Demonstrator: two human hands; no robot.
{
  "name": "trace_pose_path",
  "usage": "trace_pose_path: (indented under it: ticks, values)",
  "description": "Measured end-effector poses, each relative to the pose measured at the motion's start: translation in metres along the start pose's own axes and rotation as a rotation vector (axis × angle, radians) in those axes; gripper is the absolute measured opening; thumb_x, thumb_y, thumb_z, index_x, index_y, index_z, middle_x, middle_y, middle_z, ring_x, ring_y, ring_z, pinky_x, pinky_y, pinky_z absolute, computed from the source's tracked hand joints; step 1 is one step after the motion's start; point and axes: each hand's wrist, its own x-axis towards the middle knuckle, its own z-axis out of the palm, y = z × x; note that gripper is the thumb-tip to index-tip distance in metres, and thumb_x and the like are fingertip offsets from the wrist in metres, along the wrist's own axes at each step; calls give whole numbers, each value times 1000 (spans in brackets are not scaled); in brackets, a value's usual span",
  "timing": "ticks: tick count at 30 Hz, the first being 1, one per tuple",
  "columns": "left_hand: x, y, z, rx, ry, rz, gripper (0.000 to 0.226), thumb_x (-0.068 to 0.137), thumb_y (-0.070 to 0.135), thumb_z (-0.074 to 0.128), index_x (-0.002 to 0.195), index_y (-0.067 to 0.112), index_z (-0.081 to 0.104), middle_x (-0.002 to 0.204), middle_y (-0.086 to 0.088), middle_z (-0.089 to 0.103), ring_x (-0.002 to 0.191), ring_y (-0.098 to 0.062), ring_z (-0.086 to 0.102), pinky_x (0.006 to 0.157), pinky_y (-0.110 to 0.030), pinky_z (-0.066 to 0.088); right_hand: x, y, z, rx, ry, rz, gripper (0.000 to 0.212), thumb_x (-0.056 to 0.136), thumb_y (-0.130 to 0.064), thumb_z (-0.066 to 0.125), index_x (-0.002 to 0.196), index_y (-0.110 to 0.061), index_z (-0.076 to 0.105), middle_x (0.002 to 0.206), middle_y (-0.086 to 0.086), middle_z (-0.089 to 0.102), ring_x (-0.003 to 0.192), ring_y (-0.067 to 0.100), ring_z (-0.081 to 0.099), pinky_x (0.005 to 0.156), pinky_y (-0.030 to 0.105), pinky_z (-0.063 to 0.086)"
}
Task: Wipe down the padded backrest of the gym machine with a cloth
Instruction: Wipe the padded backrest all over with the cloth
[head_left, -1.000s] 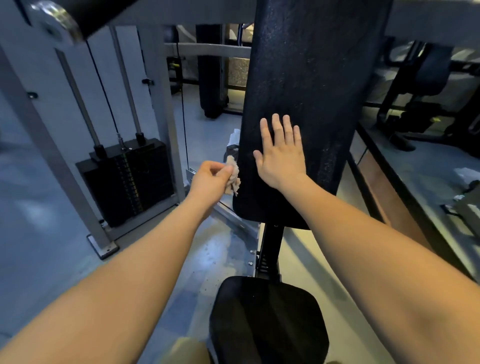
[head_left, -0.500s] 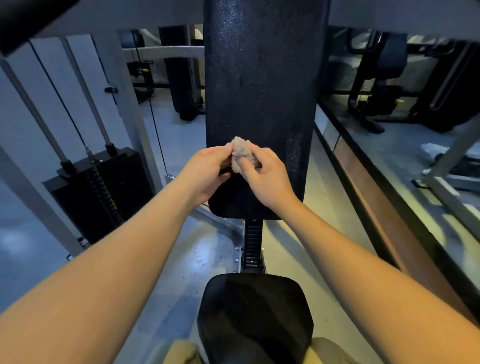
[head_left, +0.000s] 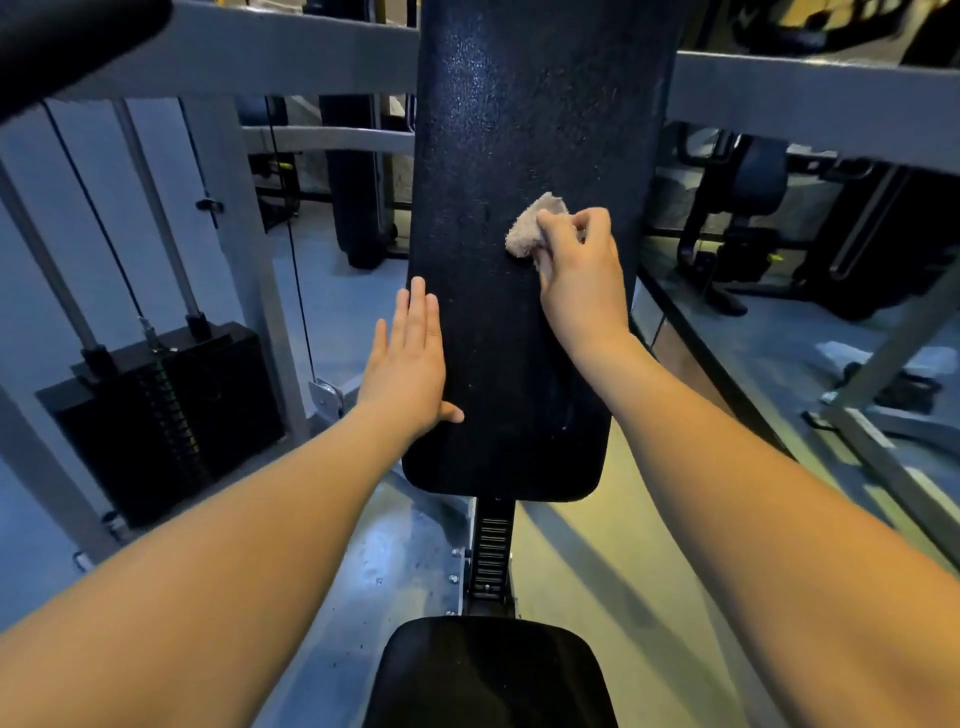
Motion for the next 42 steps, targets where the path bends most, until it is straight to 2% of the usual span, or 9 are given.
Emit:
trace_pose_path:
  ticks: [5,11,16,22,26,32,34,39,42]
  values:
    - [5,0,10,-54,38,-5,151,67,48,87,152,4,-30,152,-10,-50,153,-33,-19,126,-46,3,0,-14,31,42,120,10,17,97,-17,64,107,-2,65,109,19,53,87,33,56,69,35,46]
    - [4,0,9,-51,54,3,150,66,47,88,154,3,-26,155,-11,-45,154,-33,-15,127,-47,5,-20,-23,48,-104,-85,-407,15,93,-13,69,102,-2,63,98,19,56,78,37,57,55,45,53]
    - [2,-1,11,-47,55,2,151,68,49,87,152,4,-30,152,-11,-50,154,-33,-16,127,-48,8,35,-25,39,-83,257,-61,20,97,-14,58,112,-3,66,103,19,60,80,37,61,61,41,53]
    - [2,-1,10,-27,60,-1,151,68,52,86,151,3,-30,151,-12,-51,154,-32,-15,126,-49,11,5,-41,55,-35,37,-418,19,98,-16,60,113,-13,70,105,14,63,82,37,63,59,44,55]
    - [1,-1,10,-54,52,-6,151,68,50,87,151,5,-31,149,-9,-53,154,-32,-14,126,-49,12,40,-36,44,-83,214,-180,19,91,-14,53,101,-9,69,99,16,62,78,38,63,59,42,54]
    - [3,2,8,-65,27,-41,149,71,47,86,148,8,-35,143,-3,-60,155,-30,-12,126,-49,10,40,-64,48,-104,82,-382,11,89,-15,64,99,-15,69,95,13,62,71,37,62,47,41,52]
    - [2,3,9,-64,49,-30,150,70,46,87,150,7,-32,146,-5,-57,155,-32,-5,125,-51,15,59,-43,29,-231,257,-267,14,84,-20,66,96,-24,71,90,9,63,69,33,63,44,34,47]
    - [2,0,11,-43,74,-15,151,69,47,88,146,7,-36,148,-7,-55,154,-35,8,123,-52,23,80,-11,11,-310,395,109,24,94,-31,55,105,-11,64,92,10,65,74,34,66,52,36,40]
    - [4,0,10,-23,65,-16,149,72,46,87,143,7,-39,145,-7,-58,153,-37,11,122,-52,24,70,-48,33,-280,370,-55,17,97,-30,63,90,-15,67,76,5,64,57,27,64,44,33,42]
